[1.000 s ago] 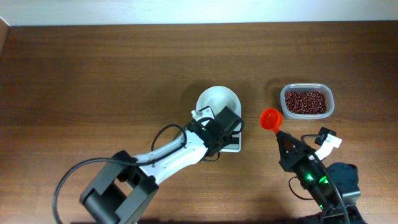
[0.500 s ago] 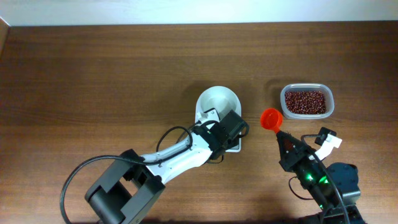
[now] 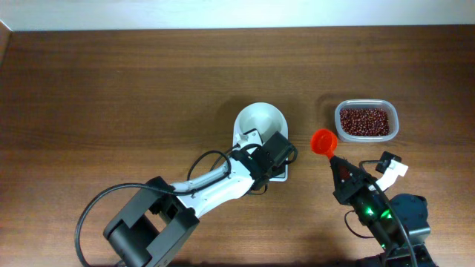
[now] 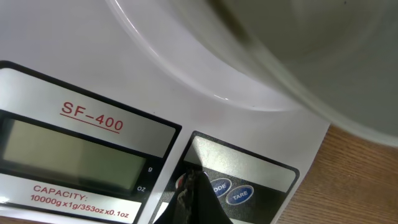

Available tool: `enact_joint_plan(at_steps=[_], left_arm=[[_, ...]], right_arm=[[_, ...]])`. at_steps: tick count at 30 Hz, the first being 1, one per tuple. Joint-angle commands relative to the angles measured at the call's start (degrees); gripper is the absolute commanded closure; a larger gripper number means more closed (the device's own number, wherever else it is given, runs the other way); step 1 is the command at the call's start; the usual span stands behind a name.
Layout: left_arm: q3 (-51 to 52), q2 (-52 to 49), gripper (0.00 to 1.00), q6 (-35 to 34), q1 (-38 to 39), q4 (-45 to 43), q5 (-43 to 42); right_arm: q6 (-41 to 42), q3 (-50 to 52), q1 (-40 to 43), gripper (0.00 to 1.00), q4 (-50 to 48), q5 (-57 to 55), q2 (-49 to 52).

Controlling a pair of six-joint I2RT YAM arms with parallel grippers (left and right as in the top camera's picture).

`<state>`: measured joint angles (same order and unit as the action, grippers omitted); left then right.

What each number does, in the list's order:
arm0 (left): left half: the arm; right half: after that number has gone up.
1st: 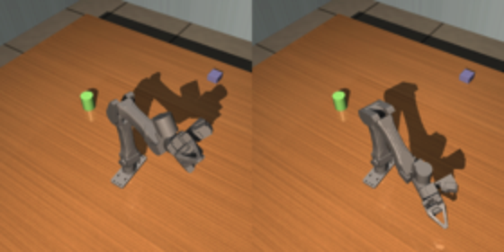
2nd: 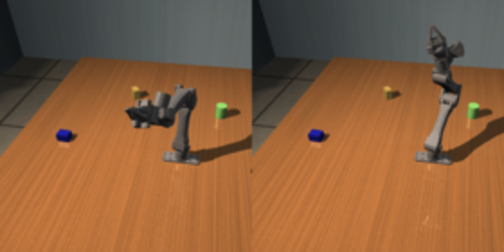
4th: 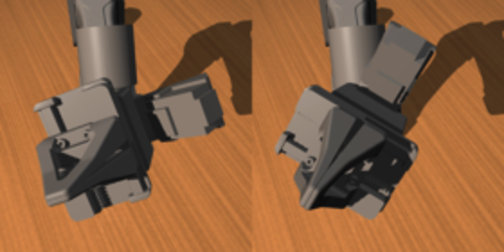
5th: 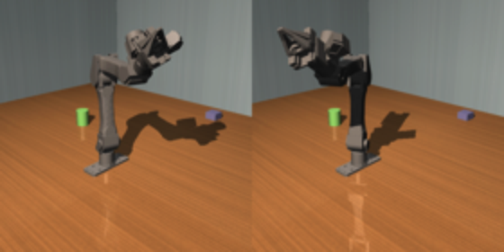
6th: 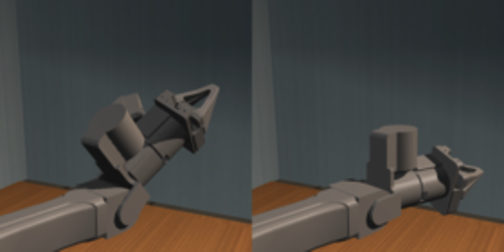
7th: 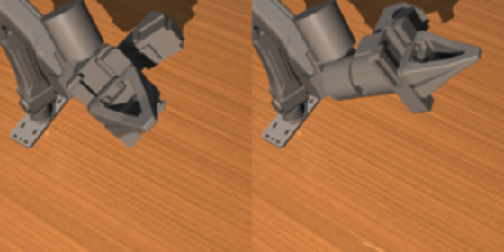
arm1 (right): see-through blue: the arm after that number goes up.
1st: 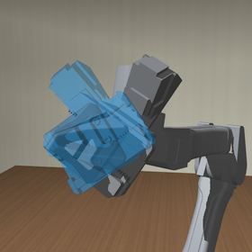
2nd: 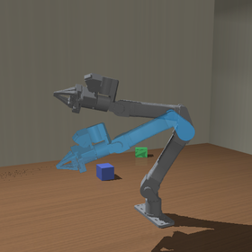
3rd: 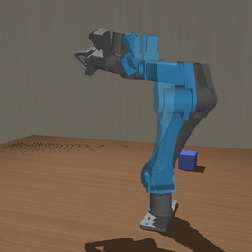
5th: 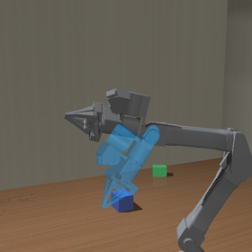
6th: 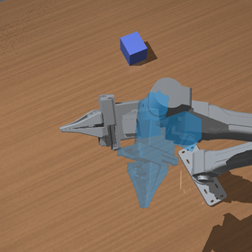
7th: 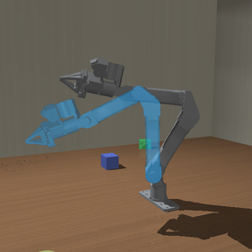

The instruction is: Scoop and weigh 50g on scale

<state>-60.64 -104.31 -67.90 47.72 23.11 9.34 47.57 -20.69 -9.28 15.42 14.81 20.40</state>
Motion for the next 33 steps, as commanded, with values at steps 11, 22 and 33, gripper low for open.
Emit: enact_joint_plan(at_steps=[11,22,33], left_arm=[[-0.28,-3.04,1.0,0.55,0.13,-2.05,0.92],[-0.33,18.32,1.0,12.48,0.13,12.96,-0.07],[-0.31,10.67,1.0,12.35,0.26,8.33,1.6]], right_arm=[[-0.85,-0.17,0.46,0.96,-0.15,-0.74,-0.44],[-0.81,-0.17,0.46,0.96,-0.17,-0.76,-0.39],[-0.61,-0.17,0.46,0.96,-0.17,-1.27,-0.13]])
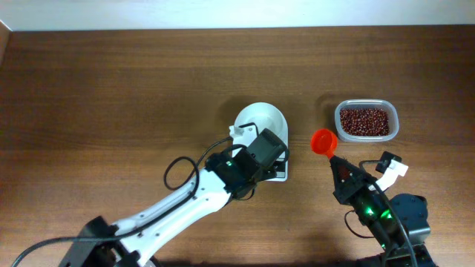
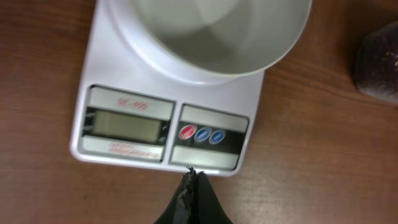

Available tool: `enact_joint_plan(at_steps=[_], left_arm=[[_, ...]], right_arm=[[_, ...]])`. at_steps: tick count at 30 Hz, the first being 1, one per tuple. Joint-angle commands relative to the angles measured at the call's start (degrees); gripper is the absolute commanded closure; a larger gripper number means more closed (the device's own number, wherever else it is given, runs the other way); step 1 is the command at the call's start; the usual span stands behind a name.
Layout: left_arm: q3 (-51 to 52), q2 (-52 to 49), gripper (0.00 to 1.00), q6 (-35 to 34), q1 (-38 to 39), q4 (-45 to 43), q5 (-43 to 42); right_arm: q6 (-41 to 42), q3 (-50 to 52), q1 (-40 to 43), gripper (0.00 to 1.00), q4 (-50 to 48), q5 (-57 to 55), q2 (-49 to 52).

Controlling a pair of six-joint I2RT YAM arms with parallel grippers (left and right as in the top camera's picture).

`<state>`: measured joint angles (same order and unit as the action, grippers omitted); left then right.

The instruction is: Scoop and weigh 50g on scale

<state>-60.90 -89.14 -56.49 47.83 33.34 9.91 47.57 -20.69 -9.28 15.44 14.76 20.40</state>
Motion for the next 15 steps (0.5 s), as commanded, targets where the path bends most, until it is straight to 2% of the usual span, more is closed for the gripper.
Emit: enact_joint_plan(at_steps=[1,7,15], left_arm=[[-0.04,-6.62,1.0,0.83,0.28,-3.28,0.61],[-0.04,-14.51,0.99,0.83,0.39,-10.01,1.55],[-0.04,-15.54,1.0,0.83,0.39,-10.43,1.53]], right_arm=[[-0.63,-0.17,0.46,0.96,-0.2,-1.49,0.31],[-0.66,-0.17,0.46,0.96,-0.24,-1.53,4.33],[-0.66,-0.17,0.46,0.96,-0.44,-1.99,5.11]])
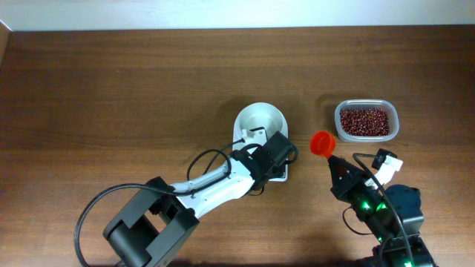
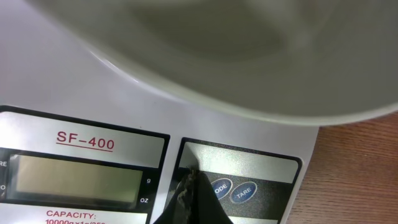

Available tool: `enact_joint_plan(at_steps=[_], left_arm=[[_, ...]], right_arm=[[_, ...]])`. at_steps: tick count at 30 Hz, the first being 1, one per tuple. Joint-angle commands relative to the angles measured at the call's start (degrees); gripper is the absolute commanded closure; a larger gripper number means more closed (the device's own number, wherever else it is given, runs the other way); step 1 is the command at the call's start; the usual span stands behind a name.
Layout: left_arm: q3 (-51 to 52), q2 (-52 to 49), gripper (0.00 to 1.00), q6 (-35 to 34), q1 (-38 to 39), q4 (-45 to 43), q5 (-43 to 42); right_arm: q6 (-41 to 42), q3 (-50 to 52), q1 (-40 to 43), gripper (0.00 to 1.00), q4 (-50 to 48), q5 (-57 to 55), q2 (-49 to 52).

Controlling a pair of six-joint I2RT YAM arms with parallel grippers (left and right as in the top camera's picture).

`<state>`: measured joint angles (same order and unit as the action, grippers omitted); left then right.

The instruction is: Scoop and weigh 50g on scale

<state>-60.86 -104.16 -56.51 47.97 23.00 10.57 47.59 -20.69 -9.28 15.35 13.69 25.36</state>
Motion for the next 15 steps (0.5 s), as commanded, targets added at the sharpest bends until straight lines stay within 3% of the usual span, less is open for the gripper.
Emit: enact_joint_plan(at_steps=[1,15], left_arm=[[-0.09,-0.61,1.0,0.85,0.26,-0.09,0.83],[-0.37,-0.68,1.0,1.18,0.13,1.64,-1.88]], right_arm=[[-0.68,-0.17,0.46,0.96,-0.35,-0.92,0.15],[-0.68,-0.17,0.46,0.96,-0.35,-1.79,0.15]])
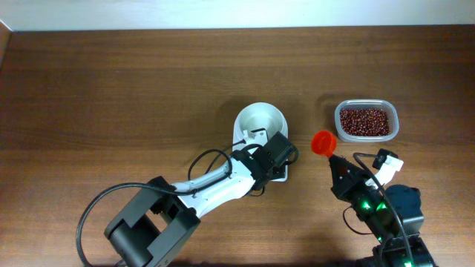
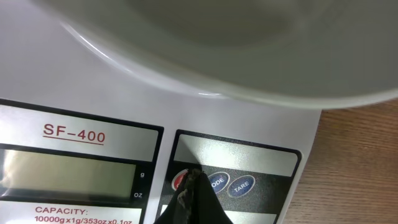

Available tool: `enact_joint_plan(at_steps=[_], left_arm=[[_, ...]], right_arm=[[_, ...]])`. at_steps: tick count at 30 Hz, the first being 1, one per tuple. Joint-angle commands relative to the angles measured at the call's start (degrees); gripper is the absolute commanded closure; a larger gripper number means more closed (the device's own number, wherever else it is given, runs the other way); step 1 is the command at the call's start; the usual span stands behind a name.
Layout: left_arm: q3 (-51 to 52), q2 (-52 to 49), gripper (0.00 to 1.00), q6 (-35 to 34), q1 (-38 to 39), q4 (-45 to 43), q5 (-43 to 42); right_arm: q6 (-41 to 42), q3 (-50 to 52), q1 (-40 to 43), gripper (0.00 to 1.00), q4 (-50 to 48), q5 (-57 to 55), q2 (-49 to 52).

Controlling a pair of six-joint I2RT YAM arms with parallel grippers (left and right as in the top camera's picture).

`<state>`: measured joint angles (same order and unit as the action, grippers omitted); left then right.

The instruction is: Scoop and weigh 50g on scale

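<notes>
A white scale (image 2: 93, 87) carries an empty white bowl (image 1: 260, 122); its display (image 2: 68, 174) is blank. My left gripper (image 2: 195, 177) is shut with nothing in it. Its tip rests on the button panel at the red button (image 2: 179, 181), just left of MODE (image 2: 217, 183) and TARE (image 2: 242, 185). From overhead the left gripper (image 1: 276, 157) covers the scale's front. The right gripper (image 1: 340, 172) is shut on the handle of a red scoop (image 1: 323, 142), held between the bowl and the clear tub of red beans (image 1: 365, 121).
Brown wooden table (image 1: 111, 96) all round, with a pale wall edge along the back. The left arm and its cable lie across the front left; the right arm's base sits at the front right corner.
The left gripper's tip has shifted slightly on the button panel, from the panel's upper edge onto the red button. The display remains blank. The right gripper and scoop have not moved.
The shut left tip was first on the scale's button panel. Then it stood back off the scale with the whole scale in view. After that it was down at the buttons again, where it is now. The scoop shifted slightly toward the tub.
</notes>
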<state>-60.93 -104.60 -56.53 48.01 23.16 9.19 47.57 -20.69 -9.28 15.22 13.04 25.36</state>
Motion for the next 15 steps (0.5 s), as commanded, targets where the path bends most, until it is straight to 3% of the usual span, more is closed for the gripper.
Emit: enact_joint_plan(at_steps=[1,5,8,9,12,15], left_arm=[[-0.31,1.66,1.0,2.45,0.09,2.43,0.09],[-0.31,8.15,1.0,9.51,0.11,2.67,0.04],[-0.31,11.54,0.93,25.22,0.09,7.15,0.07],[-0.31,12.2,0.92,27.21,0.09,9.25,0.07],[-0.31,13.86,1.0,30.14,-0.07,12.87,0.81],[-0.31,14.1,1.0,30.08,-0.17,13.03,3.76]], right_arm=[[-0.66,-0.17,0.46,0.96,-0.2,-1.2,0.15],[-0.63,-0.17,0.46,0.96,-0.66,-1.97,0.15],[-0.63,-0.17,0.46,0.96,-1.09,-2.82,0.15],[-0.63,-0.17,0.46,0.96,-1.09,-3.04,0.15],[-0.63,-0.17,0.46,0.96,-1.09,-3.26,0.15],[-0.63,-0.17,0.46,0.96,-1.18,-3.93,0.15]])
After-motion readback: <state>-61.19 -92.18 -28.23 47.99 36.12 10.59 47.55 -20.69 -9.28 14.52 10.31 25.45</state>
